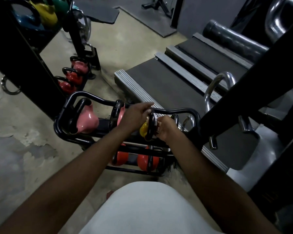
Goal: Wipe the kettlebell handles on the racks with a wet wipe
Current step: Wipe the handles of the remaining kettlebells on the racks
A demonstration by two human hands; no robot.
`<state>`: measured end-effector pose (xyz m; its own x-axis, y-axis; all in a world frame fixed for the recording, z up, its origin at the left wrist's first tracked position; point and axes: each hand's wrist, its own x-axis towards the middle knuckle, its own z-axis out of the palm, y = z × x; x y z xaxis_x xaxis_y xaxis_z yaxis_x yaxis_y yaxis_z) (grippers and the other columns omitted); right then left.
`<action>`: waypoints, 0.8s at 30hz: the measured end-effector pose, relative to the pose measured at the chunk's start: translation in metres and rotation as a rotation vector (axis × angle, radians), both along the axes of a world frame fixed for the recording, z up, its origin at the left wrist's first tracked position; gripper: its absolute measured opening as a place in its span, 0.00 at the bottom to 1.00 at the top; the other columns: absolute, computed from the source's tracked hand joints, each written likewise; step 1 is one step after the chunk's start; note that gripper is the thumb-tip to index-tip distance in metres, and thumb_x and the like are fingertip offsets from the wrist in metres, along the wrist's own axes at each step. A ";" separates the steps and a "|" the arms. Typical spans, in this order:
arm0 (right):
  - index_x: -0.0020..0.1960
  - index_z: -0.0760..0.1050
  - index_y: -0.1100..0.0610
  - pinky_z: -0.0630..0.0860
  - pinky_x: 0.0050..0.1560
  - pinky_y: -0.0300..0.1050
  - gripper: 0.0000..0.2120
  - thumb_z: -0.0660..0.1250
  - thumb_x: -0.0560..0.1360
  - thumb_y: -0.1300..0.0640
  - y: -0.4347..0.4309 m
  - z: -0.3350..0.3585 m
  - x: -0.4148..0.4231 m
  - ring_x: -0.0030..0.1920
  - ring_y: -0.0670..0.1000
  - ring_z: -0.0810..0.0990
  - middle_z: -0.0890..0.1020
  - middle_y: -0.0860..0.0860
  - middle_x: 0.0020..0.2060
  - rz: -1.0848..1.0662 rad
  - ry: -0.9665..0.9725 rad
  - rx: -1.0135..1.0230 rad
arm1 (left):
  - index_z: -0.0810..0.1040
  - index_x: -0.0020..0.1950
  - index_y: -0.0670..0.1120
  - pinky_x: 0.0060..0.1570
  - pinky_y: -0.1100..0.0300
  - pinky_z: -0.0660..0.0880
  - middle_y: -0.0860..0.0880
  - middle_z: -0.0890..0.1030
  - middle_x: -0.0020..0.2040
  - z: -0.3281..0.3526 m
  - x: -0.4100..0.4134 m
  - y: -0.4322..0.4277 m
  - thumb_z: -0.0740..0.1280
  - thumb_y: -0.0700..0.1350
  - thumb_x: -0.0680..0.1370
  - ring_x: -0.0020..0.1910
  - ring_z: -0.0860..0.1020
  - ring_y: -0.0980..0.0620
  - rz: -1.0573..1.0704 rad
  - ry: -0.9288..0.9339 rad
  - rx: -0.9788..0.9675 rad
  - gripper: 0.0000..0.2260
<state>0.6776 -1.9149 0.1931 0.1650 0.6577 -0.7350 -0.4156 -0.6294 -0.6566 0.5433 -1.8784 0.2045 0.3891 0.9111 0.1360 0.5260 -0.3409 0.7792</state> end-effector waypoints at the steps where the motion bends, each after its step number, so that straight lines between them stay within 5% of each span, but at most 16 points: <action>1: 0.51 0.77 0.58 0.79 0.51 0.52 0.13 0.54 0.75 0.63 -0.001 -0.001 -0.003 0.45 0.58 0.81 0.81 0.56 0.46 0.003 -0.008 0.004 | 0.79 0.66 0.49 0.61 0.63 0.72 0.48 0.81 0.63 0.004 0.004 0.012 0.66 0.42 0.80 0.62 0.78 0.52 0.002 0.034 -0.055 0.15; 8: 0.45 0.75 0.56 0.74 0.30 0.40 0.10 0.58 0.82 0.60 0.007 0.007 -0.009 0.36 0.51 0.77 0.78 0.53 0.36 -0.150 -0.049 0.102 | 0.84 0.58 0.47 0.47 0.64 0.74 0.49 0.85 0.54 0.005 0.018 0.061 0.70 0.50 0.78 0.52 0.81 0.53 -0.291 0.310 -0.276 0.12; 14: 0.42 0.73 0.53 0.70 0.38 0.43 0.11 0.60 0.79 0.65 -0.032 -0.008 -0.009 0.36 0.48 0.73 0.75 0.50 0.35 0.116 -0.189 0.132 | 0.84 0.58 0.48 0.57 0.57 0.77 0.49 0.85 0.54 -0.001 0.013 0.070 0.70 0.48 0.78 0.54 0.81 0.53 -0.327 0.319 -0.237 0.11; 18: 0.39 0.74 0.56 0.71 0.38 0.44 0.12 0.59 0.80 0.61 -0.013 0.004 -0.016 0.35 0.51 0.74 0.76 0.53 0.34 -0.030 -0.138 0.069 | 0.84 0.58 0.46 0.55 0.59 0.76 0.48 0.85 0.54 -0.004 0.020 0.065 0.69 0.46 0.79 0.54 0.81 0.53 -0.327 0.297 -0.233 0.10; 21: 0.44 0.76 0.53 0.76 0.46 0.48 0.06 0.62 0.75 0.61 -0.032 -0.012 -0.016 0.40 0.51 0.77 0.79 0.52 0.39 0.080 -0.262 0.129 | 0.84 0.59 0.47 0.53 0.63 0.74 0.50 0.84 0.56 -0.003 0.019 0.068 0.70 0.47 0.78 0.55 0.81 0.55 -0.350 0.308 -0.202 0.11; 24: 0.53 0.79 0.51 0.77 0.53 0.51 0.13 0.63 0.71 0.59 -0.043 -0.019 -0.012 0.47 0.53 0.80 0.82 0.54 0.47 0.168 -0.346 0.159 | 0.83 0.59 0.47 0.50 0.64 0.73 0.51 0.84 0.56 -0.006 0.016 0.066 0.70 0.48 0.78 0.55 0.80 0.56 -0.359 0.278 -0.192 0.12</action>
<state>0.6657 -1.9578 0.1738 0.2652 0.7975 -0.5418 -0.0537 -0.5489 -0.8342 0.5593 -1.8120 0.1989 0.6807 0.7115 -0.1742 0.5983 -0.4029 0.6926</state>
